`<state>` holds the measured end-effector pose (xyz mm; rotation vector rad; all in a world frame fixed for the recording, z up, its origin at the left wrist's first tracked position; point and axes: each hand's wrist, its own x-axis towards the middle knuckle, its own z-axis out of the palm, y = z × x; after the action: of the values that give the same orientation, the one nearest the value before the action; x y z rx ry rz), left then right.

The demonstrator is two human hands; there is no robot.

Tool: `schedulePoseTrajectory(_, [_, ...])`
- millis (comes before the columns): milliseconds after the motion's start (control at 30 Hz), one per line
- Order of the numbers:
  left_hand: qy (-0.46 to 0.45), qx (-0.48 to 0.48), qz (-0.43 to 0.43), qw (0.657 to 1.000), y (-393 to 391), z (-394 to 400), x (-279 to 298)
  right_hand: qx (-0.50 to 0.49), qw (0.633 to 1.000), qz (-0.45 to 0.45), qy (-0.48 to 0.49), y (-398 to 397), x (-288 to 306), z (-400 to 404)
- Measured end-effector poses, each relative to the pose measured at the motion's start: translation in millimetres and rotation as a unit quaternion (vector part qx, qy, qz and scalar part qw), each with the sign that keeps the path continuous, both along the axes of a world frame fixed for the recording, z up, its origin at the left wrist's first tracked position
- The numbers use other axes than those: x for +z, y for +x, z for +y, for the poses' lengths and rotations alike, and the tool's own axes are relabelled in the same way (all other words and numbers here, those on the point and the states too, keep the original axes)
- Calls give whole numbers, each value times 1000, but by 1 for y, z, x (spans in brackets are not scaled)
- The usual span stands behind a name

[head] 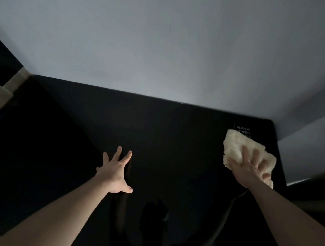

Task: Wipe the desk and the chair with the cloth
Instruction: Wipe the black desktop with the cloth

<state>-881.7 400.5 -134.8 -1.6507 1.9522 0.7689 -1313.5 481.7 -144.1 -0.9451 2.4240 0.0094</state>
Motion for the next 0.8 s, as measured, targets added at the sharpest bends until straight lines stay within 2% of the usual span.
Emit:
schedulePoseTrajectory(200, [0, -5, 1, 1000, 1, 0, -2, -96, 995, 7, 1, 6, 6, -28])
schedulePoseTrajectory(467, [10, -20, 11, 1000, -3, -9, 0, -122, 992, -15, 18, 17, -4, -71])
schedulePoseTrajectory(700, [-24, -80, 30, 996, 8, -15, 0, -24, 999, -9, 25, 112, -14, -125])
schedulePoseTrajectory(800, [-76, -102, 82, 988, 33, -23, -1, 33, 999, -9, 12, 174, -15, -150])
